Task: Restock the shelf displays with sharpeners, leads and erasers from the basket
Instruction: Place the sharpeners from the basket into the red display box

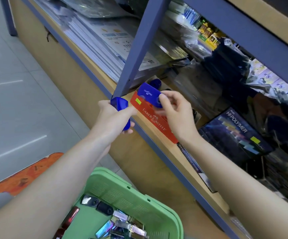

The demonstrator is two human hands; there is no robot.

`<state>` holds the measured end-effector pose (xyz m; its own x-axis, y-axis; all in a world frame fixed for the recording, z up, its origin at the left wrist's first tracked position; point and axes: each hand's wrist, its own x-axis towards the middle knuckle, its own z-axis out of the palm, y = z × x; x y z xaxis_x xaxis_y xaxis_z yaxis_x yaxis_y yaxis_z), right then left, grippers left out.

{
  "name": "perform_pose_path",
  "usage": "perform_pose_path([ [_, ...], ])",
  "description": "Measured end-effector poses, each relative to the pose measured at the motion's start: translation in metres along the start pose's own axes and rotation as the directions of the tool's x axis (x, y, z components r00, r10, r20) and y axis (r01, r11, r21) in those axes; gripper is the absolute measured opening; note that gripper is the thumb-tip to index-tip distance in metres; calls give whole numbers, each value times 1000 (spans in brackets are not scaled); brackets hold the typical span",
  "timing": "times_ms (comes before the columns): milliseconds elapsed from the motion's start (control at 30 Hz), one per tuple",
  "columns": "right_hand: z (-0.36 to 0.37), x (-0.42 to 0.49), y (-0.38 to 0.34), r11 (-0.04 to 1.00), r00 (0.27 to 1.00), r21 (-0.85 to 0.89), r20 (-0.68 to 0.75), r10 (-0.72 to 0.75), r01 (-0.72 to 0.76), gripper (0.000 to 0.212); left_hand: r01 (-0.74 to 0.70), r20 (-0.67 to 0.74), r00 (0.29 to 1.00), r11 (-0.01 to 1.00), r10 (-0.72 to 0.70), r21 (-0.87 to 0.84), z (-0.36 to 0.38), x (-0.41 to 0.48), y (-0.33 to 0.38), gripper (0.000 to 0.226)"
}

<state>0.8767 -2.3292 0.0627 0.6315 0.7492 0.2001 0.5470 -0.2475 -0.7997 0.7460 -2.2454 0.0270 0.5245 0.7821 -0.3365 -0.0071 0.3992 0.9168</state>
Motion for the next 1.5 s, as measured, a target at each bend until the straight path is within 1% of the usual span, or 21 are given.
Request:
perform_pose_path([
  [67, -5, 23, 10, 980, 997, -196, -73, -31, 16, 21, -3, 6, 1000, 999, 2, 34, -1, 2, 1, 46],
  [133, -6, 46, 19, 937, 994, -350, -94, -58, 22, 27, -22, 24, 1000, 998, 20, 65, -4, 2, 2, 42],
  [233, -3, 71, 24, 888, 993, -457, -76, -95, 50, 30, -82, 54, 996, 991, 77, 108, -8, 1, 4, 37],
  [333, 2, 87, 28, 832, 993, -548, -13, -116, 90, 34, -142, 81, 988, 981, 132, 133, -13, -1, 7, 32],
  [500, 8, 101, 28, 802, 985, -572, 72, -157, 170, 36, -145, 93, 987, 978, 132, 149, -18, 2, 7, 23],
  [567, 11, 106, 27, 776, 982, -603, 84, -169, 185, 37, -140, 83, 988, 975, 127, 171, -20, 2, 7, 26],
  [633, 15, 110, 27, 755, 982, -630, 75, -173, 181, 36, -151, 73, 988, 966, 139, 208, -22, 1, 8, 34],
  [667, 16, 111, 27, 761, 984, -626, 64, -168, 170, 36, -165, 65, 986, 961, 155, 223, -23, 1, 8, 37],
  [733, 17, 114, 26, 789, 988, -597, 51, -145, 146, 35, -200, 55, 980, 947, 193, 251, -24, 2, 10, 36],
  [833, 15, 115, 24, 793, 988, -591, 90, -122, 151, 34, -232, 54, 973, 929, 226, 290, -26, 2, 10, 30],
  [967, 15, 116, 27, 724, 980, -664, 182, -86, 187, 36, -247, 34, 968, 926, 247, 286, -26, 3, 8, 34],
  [1067, 17, 121, 28, 699, 979, -687, 179, -101, 198, 36, -223, 5, 973, 945, 229, 238, -24, 3, 8, 37],
  [1133, 21, 124, 25, 655, 977, -726, 176, -117, 210, 37, -231, 3, 972, 943, 237, 240, -23, 4, 8, 38],
  [1200, 25, 123, 21, 606, 976, -767, 195, -95, 212, 37, -252, 12, 966, 934, 258, 253, -25, 4, 8, 36],
  [1267, 28, 119, 19, 539, 973, -812, 218, -75, 223, 37, -279, 28, 959, 926, 282, 253, -26, 6, 7, 30],
  [1300, 29, 114, 17, 507, 970, -828, 222, -97, 240, 38, -296, 42, 954, 922, 295, 249, -26, 7, 6, 27],
  [1333, 29, 107, 15, 509, 964, -819, 225, -139, 264, 38, -313, 61, 949, 916, 308, 250, -27, 8, 5, 25],
  [1367, 29, 98, 10, 563, 959, -776, 218, -182, 283, 38, -326, 87, 945, 909, 315, 259, -27, 9, 5, 27],
  [1433, 29, 70, -1, 752, 956, -592, 212, -203, 291, 40, -344, 134, 939, 895, 318, 285, -26, 11, 3, 36],
  [1500, 26, 37, -12, 878, 941, -387, 291, -174, 282, 50, -370, 148, 929, 877, 341, 307, -25, 9, 1, 36],
])
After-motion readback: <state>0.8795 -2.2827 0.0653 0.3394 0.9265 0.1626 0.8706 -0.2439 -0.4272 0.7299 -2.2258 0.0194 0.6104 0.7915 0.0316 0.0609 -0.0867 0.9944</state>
